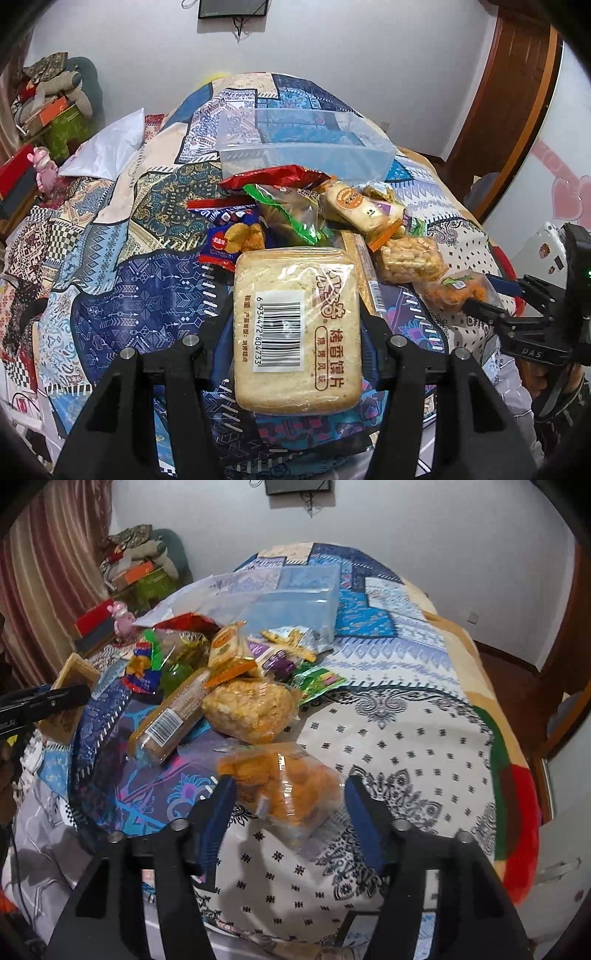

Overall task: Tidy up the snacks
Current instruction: 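Grasp the clear bag of orange puffs with the right tool while the left tool lifts the toast package, then carry both snacks over the clear box and open both tools to drop them in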

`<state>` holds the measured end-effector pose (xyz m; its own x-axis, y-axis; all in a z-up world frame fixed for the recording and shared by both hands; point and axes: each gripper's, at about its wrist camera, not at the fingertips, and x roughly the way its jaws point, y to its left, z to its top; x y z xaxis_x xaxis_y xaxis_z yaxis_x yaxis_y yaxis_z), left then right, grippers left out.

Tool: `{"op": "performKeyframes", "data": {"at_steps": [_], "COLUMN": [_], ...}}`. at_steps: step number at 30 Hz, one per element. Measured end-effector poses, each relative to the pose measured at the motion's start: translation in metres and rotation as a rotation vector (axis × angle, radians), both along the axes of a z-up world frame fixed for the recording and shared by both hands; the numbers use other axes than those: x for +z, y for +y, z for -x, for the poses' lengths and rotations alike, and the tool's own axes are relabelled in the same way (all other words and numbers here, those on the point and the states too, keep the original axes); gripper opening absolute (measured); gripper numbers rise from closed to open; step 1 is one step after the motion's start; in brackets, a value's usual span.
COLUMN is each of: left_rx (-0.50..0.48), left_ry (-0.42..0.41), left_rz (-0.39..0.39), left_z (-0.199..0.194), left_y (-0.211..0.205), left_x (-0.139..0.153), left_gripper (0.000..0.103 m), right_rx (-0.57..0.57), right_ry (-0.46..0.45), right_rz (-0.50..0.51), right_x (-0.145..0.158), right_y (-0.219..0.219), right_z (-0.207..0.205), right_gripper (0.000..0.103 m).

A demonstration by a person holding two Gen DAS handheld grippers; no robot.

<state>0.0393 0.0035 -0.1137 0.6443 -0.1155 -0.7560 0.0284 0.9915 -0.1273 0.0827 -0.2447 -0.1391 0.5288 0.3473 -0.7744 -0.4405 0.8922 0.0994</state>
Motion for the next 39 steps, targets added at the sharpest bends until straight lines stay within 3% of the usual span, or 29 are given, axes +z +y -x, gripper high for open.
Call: {"op": "performKeyframes", "data": {"at_steps": [3,8,14,15,18,28,39], "left_rx": [0.000,0.002,-0.002,-0.003,-0.001,0.001,0.011], "left_ry": [0.008,0.014,0.006,0.005,-0.002,-0.054,-0.117], "left_rz": [0.000,0.000,0.002,0.003,0.008,0.015,0.003], "left_z": [-0.001,-0.003,-0.007,-0.008,-0.010,-0.022,-0.054], "left_y": [0.000,0.000,-0.001,-0.001,-0.001,-0.001,0.006], "left_x": [-0.003,-0.005,-0.002,-0.001,0.002,0.028,0.058], "left_gripper": [0.055,0.055,0.055,0.055,0.055,0.055,0.055], "right_rx": [0.021,0.058,0.078,0.084,0.089,0.084,0.027], "right_ry": [0.029,0.037,0.007,0.005,0.003,-0.091,-0.180], "right_rz": [-0.004,-0.017,-0.034,-0.038,-0.049,-0.100,-0.153], "right_x": [-0.007,-0.012,-0.007,-0.006,0.001,0.043,0.081], "right_y": [0.007,0.018,0.023,0.023,0.020,0.019,0.034], "right_z": [-0.006,-0.008,-0.001,0.002,0.003,0.008,-0.040], "right_gripper": [0.077,0.077,0.063,0.052,0.046,0.044,0.044]}}
